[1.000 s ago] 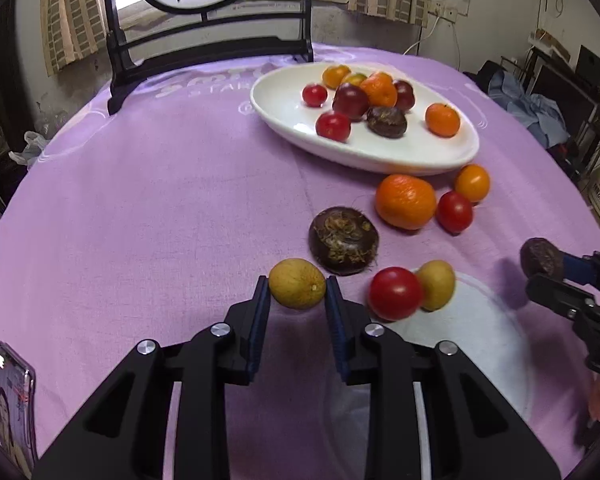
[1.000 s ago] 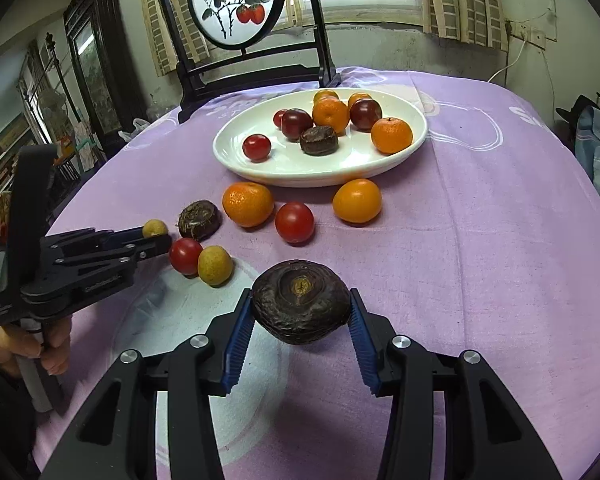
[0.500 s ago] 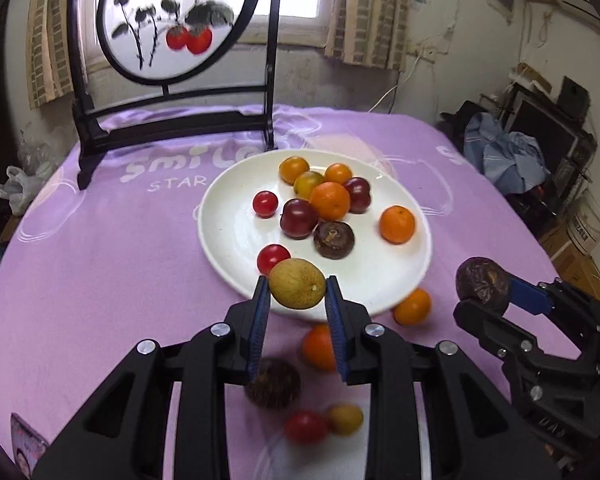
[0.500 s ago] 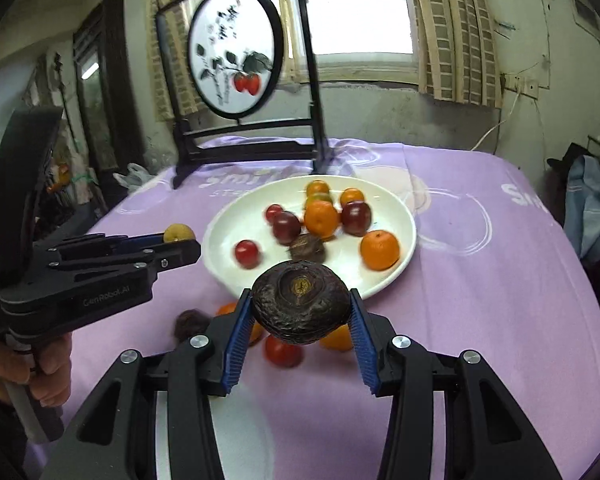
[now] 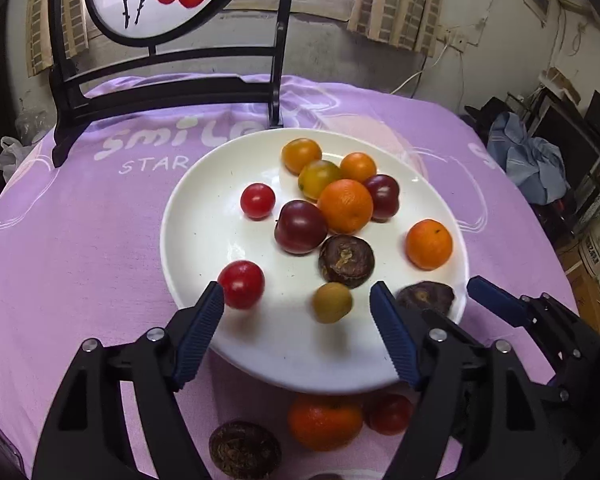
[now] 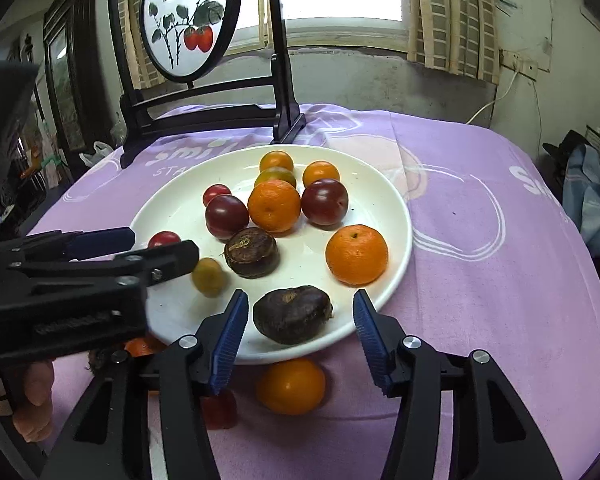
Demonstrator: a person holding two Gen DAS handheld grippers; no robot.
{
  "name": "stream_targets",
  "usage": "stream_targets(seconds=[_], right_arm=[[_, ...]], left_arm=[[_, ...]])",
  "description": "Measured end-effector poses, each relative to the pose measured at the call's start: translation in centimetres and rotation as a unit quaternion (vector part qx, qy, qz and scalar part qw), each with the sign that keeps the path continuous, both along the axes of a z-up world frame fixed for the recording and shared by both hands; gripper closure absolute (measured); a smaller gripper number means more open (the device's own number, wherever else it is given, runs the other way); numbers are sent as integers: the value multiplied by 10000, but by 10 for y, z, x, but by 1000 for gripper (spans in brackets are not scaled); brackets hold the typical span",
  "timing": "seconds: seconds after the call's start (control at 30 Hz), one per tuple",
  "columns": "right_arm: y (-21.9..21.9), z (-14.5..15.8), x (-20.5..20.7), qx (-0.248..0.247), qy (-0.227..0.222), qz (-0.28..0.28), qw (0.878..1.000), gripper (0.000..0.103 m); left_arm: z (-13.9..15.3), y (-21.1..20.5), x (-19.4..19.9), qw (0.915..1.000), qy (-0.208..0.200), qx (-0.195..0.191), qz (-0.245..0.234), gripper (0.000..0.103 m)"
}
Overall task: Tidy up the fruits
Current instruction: 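Carry both fruits over the white plate and open both tools, then grasp the greenish-yellow round fruit with the right tool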
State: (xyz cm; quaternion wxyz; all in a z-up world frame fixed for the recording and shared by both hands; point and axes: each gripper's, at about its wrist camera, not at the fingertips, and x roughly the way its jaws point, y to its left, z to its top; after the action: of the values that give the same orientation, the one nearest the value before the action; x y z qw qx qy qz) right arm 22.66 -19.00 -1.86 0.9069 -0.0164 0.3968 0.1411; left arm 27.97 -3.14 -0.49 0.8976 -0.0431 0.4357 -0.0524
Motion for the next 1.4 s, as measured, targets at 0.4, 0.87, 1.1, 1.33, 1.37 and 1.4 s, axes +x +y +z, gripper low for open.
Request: stream_targets(seconds=[0.4,0.87,1.1,1.33,1.37,1.4], right_arm=[[-10,4,-74,-106,160,298,9994,43],[60,-26,-126,-743,399,1040,9910,42],[87,-32,-104,-731,439,1200,9891,47],[99,-29,-100,-701,416,1352,9875,75],[98,-29,-100,-678,431,1329,9879,75],[95,-28,-101,-632,445,1294,9886,75]], left_arm=[[11,31,-95,9988,-132,88,454,14],[-16,83,-136,9963,-175,248,807,11],[-9,108,-134,9942,-139,-306,1026,11],[-10,100,-133,9958,-137,-197,887,10],[-11,100,-132,9958,-119,-185,887,10],[-12,99,-132,9959,-96,-175,880,10]])
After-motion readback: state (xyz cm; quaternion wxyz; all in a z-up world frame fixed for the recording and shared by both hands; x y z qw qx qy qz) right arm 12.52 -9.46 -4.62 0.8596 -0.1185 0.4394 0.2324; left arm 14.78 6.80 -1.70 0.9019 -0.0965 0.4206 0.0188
